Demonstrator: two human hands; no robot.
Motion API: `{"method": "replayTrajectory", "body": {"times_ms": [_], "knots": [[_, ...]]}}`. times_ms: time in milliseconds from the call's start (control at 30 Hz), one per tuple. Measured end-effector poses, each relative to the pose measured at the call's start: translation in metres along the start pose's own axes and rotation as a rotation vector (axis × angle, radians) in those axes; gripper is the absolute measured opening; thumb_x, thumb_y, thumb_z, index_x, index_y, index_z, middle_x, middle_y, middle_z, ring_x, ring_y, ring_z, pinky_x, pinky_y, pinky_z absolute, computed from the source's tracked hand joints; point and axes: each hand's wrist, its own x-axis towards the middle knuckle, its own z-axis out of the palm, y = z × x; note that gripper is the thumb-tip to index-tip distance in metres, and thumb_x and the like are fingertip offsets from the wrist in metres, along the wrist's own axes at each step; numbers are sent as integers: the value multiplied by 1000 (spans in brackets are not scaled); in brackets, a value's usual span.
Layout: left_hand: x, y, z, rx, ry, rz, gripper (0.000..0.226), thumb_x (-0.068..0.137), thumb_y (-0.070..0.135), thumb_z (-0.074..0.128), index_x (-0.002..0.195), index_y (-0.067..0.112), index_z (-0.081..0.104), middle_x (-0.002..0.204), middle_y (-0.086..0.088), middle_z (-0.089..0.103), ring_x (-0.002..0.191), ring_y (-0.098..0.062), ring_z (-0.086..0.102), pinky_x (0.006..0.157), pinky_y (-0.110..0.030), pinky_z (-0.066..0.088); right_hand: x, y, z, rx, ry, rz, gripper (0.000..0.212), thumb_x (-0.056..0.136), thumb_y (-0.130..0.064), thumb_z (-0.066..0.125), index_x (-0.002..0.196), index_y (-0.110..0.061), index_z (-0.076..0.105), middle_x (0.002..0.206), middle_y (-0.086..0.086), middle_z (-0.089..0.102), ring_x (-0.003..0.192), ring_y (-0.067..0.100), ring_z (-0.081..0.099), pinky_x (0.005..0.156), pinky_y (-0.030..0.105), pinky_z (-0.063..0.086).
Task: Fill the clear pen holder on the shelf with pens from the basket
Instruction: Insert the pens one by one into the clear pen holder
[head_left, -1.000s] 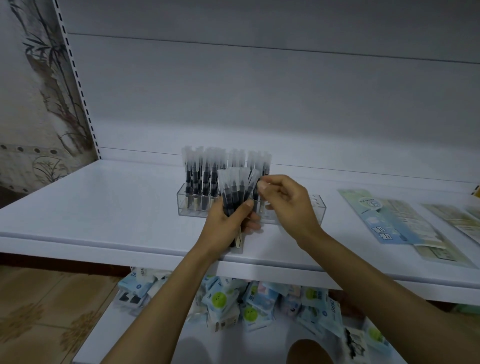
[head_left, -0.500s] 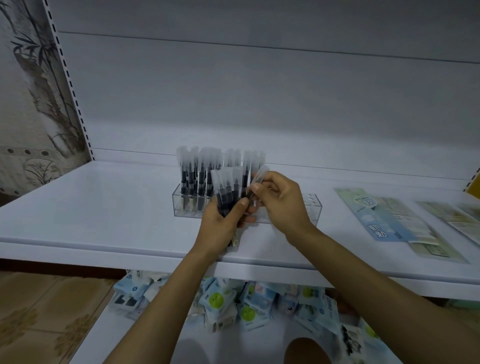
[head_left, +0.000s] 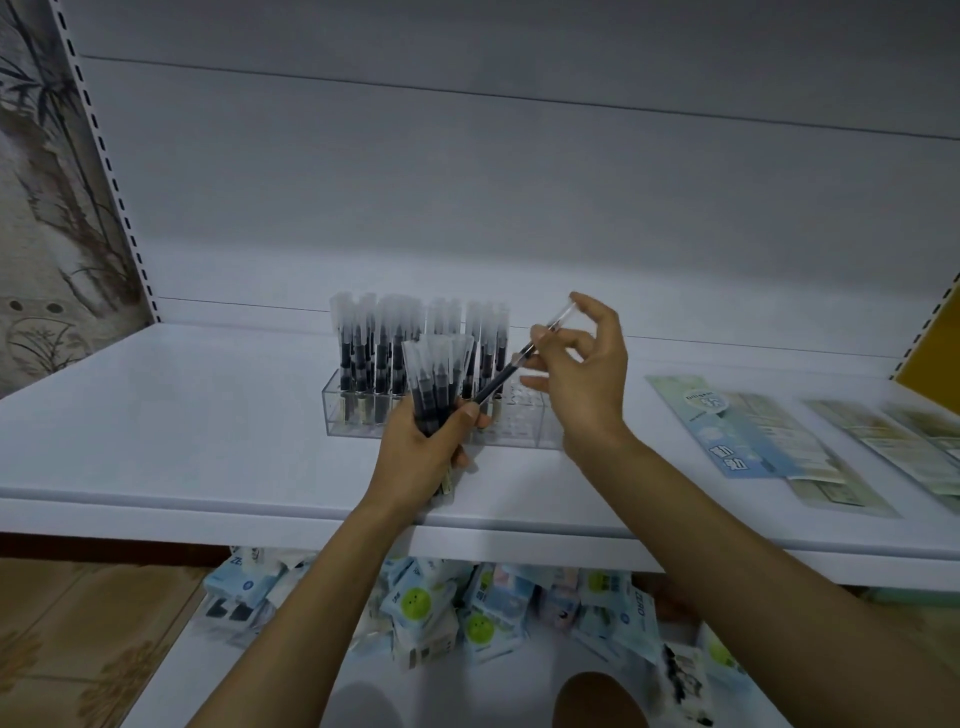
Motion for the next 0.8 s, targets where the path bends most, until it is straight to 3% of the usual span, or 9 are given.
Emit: {"method": "replayTrajectory", "body": {"times_ms": [133,367,467,800], "knots": [[0,-1,1,-14,31,-21,9,93,15,58,89,8,62,77,0,71,44,-7,53,46,-18,45,19,-14,-7,10,37,-64,45,93,-6,58,130,-25,41,98,12,66,73,22,71,61,29,58],[2,-4,1,16,46,-25,16,93,16,59,94,0,62,72,1,69,45,-8,52,46,-20,45,26,-7,-5,-261,-61,-229,45,93,-9,57,131,-22,37,98,2,67,74,16,69,69,27,58],[3,-5,1,27,49,-22,19,93,16,59,95,-2,61,72,-1,68,46,-7,51,46,-18,44,25,-2,-4,-323,-90,-207,39,92,-11,59,125,-21,41,101,-4,66,76,12,69,76,34,58],[6,-8,1,49,54,-3,22,93,17,59,94,-4,61,72,-6,67,46,-7,51,46,-19,44,18,14,0,-411,-168,-177,31,92,-12,60,114,-29,46,91,-3,64,78,14,68,77,38,58]]}}
